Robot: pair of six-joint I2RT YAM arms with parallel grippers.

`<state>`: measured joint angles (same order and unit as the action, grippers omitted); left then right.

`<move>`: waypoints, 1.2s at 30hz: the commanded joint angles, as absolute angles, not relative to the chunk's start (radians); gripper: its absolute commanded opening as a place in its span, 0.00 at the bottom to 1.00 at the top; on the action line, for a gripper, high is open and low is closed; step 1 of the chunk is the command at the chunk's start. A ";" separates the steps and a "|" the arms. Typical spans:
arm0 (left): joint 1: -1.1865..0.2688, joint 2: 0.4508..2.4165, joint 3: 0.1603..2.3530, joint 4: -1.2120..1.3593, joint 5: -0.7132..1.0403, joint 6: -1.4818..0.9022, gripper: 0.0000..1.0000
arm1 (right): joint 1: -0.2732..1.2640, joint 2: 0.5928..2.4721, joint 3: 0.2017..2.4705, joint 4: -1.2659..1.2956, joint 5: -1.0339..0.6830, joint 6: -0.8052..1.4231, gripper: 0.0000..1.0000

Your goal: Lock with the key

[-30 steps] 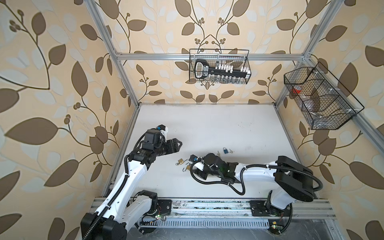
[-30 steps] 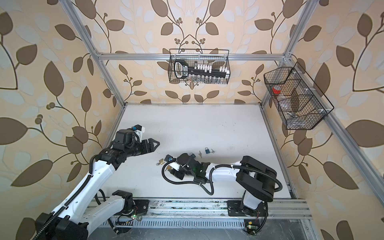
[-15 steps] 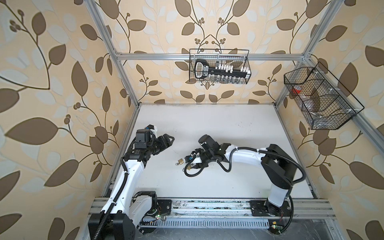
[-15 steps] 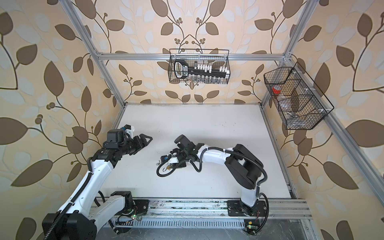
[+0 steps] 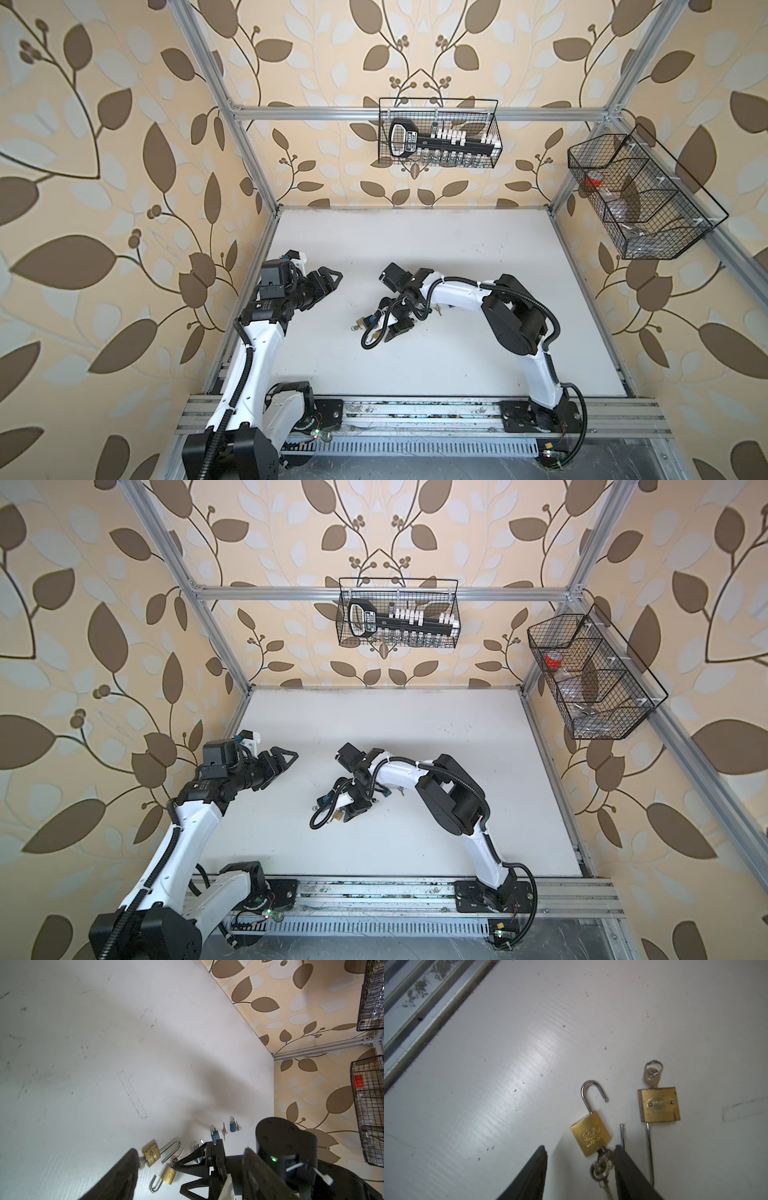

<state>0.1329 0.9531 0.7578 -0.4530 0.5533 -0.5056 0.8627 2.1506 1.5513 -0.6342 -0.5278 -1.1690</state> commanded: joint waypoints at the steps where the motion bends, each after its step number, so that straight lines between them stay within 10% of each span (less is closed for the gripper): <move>1: 0.146 0.946 0.785 -0.445 0.595 -0.487 0.78 | 0.877 2.193 1.600 -0.714 -0.578 -1.217 0.52; 36: 0.146 0.942 0.764 -0.441 0.614 -0.479 0.78 | 0.877 2.287 1.656 -0.769 -0.512 -1.187 0.39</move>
